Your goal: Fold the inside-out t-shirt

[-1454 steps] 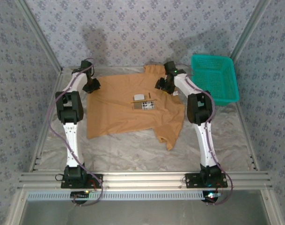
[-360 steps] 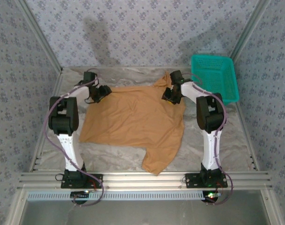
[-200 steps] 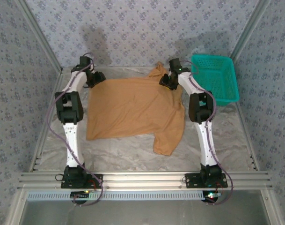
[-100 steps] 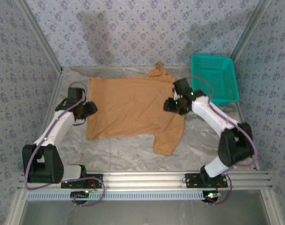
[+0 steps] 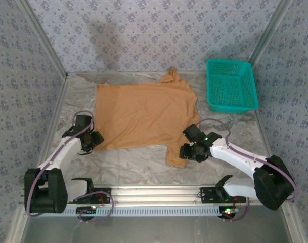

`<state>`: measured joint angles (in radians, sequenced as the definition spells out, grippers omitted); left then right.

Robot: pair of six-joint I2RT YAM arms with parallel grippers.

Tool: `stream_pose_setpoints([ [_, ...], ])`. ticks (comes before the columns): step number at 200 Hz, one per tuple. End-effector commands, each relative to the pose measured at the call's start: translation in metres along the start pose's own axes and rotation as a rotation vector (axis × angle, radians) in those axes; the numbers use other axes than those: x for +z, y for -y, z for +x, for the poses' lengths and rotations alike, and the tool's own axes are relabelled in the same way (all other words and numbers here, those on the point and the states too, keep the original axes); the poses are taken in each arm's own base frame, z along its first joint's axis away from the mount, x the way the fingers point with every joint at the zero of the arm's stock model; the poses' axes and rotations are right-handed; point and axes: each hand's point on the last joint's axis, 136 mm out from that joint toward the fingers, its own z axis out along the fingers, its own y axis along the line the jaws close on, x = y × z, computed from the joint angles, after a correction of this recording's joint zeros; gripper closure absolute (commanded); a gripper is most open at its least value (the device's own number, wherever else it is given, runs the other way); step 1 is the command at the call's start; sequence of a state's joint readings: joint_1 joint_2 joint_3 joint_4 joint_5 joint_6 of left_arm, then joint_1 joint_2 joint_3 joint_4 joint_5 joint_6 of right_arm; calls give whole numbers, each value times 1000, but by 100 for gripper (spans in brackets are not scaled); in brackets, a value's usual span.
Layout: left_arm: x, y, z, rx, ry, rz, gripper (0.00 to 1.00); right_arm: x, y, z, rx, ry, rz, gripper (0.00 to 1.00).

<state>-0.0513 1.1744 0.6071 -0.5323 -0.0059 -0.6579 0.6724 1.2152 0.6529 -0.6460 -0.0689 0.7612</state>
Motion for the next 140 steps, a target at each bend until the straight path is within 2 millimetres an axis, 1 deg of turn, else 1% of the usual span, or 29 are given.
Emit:
stream_pose_setpoints([
  [1, 13, -8, 8, -39, -18, -16, 49, 2, -3, 8, 40, 13, 19, 45],
  [24, 22, -10, 11, -46, -22, -18, 50, 2, -6, 18, 34, 7, 30, 45],
  [46, 29, -13, 13, -45, -31, -34, 55, 8, -4, 25, 41, 2, 42, 45],
  [63, 35, -15, 16, -44, -44, -41, 63, 15, -1, 31, 52, -5, 43, 46],
  [66, 36, -15, 16, -45, -45, -44, 66, 17, -4, 28, 53, 7, 27, 46],
  [79, 38, -16, 16, -43, -47, -51, 78, 23, -4, 26, 53, 12, 30, 49],
  [89, 37, -16, 14, -41, -45, -54, 90, 27, -5, 24, 45, 14, 41, 55],
  [101, 34, -16, 13, -36, -44, -59, 98, 28, -6, 17, 30, 27, 57, 70],
  [116, 27, -16, 12, -29, -40, -63, 100, 24, -6, 11, 7, 38, 86, 87],
  [128, 19, -18, 10, -17, -37, -74, 100, 19, -5, 10, -3, 40, 100, 98],
  [131, 16, -17, 9, -13, -34, -74, 100, 18, -4, 11, -4, 37, 106, 100],
  [140, 8, -18, 9, -6, -33, -80, 100, 13, 1, 15, -8, 23, 124, 100],
])
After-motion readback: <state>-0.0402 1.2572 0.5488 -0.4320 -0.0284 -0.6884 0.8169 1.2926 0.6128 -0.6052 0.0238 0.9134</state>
